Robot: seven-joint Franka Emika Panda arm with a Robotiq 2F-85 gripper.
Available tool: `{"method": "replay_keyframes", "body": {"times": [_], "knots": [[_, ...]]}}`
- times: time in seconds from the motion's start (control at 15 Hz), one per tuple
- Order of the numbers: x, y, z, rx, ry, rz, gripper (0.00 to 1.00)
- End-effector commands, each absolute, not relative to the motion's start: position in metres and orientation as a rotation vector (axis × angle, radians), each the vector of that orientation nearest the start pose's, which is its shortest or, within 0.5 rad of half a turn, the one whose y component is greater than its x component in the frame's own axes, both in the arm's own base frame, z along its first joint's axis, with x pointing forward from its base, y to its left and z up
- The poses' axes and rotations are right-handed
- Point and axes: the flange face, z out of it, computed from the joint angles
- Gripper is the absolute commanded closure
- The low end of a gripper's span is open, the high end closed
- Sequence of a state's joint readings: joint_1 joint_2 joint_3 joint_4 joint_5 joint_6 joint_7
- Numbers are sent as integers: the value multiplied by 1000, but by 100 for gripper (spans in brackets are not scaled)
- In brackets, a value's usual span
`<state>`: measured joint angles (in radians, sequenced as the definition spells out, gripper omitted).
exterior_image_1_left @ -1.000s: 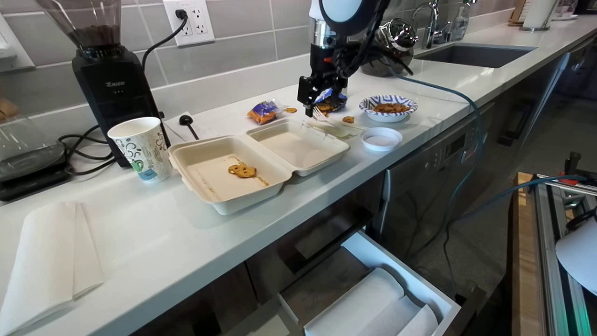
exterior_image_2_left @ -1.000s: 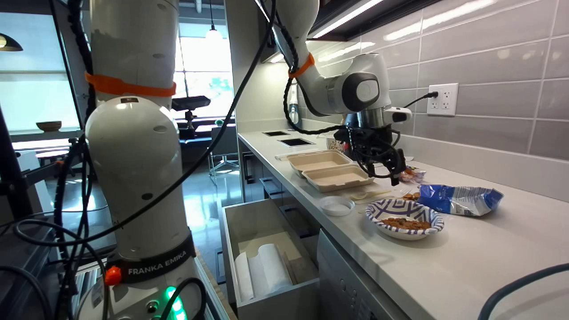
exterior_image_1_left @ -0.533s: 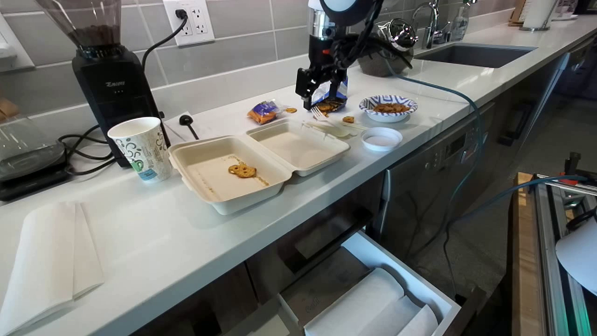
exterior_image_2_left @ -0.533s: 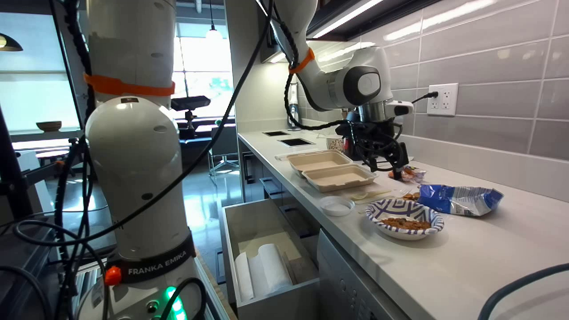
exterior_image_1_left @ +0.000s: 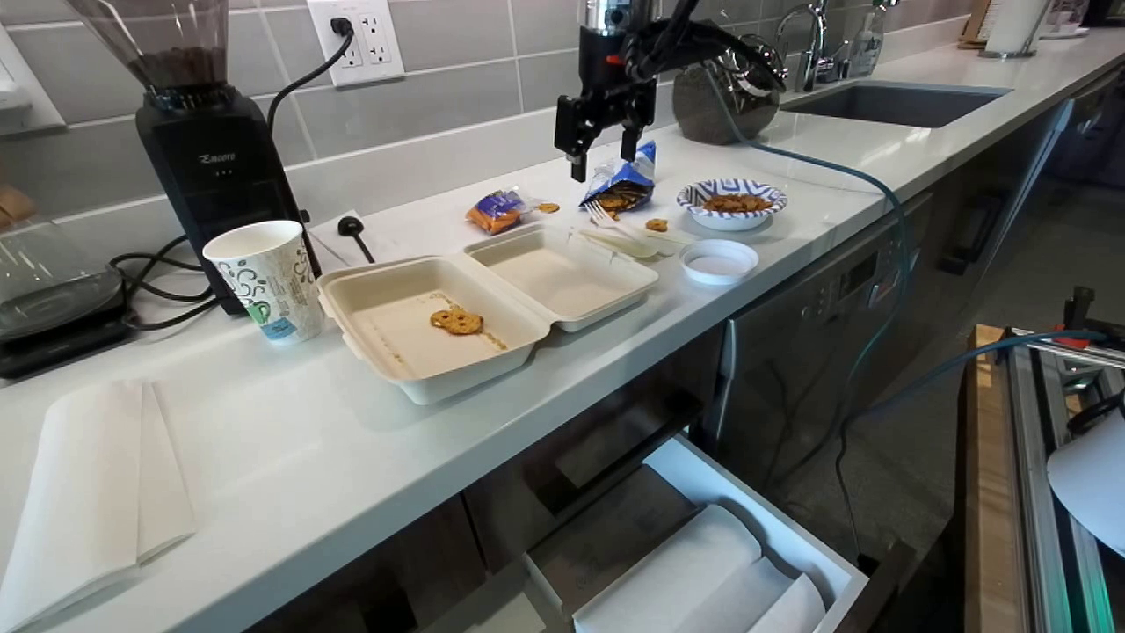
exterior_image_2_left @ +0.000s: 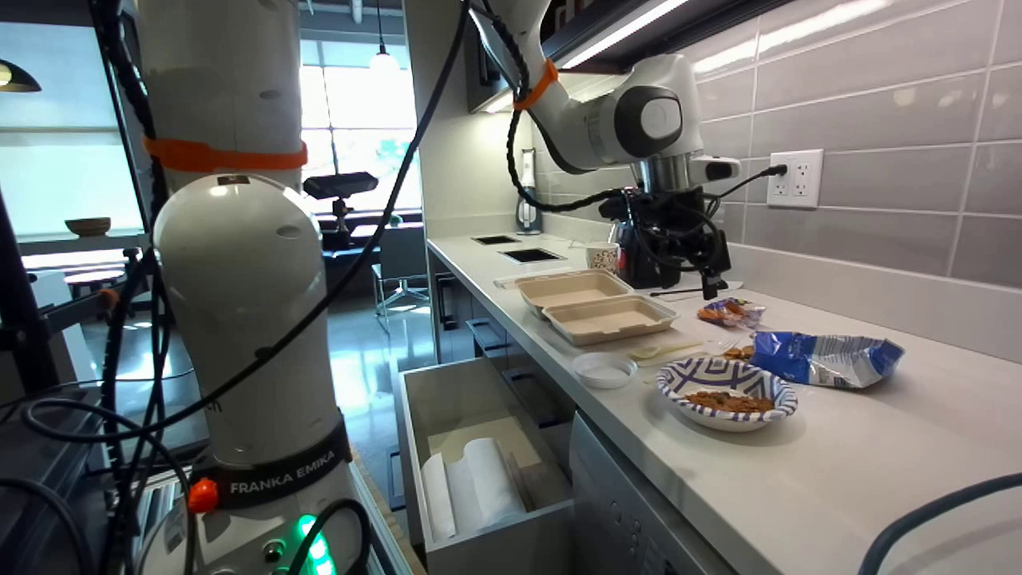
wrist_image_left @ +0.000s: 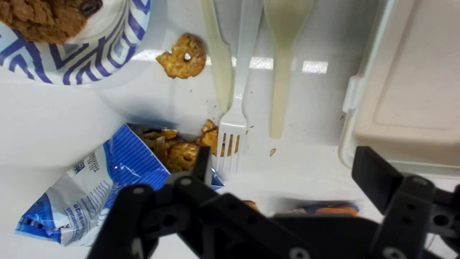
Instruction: Pour the contents in the white object onto the container
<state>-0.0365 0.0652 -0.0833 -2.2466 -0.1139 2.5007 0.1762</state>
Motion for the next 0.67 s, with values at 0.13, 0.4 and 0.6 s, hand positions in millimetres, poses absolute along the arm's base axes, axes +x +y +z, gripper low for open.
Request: {"method": "replay_keyframes", "body": {"times": [0.13,0.4,0.6], "knots": [[535,-57,382,-3186,339,-183,0],[530,-53,393,-3184,321,-103,0],[526,-50,400,-3186,318,-58,0]]}}
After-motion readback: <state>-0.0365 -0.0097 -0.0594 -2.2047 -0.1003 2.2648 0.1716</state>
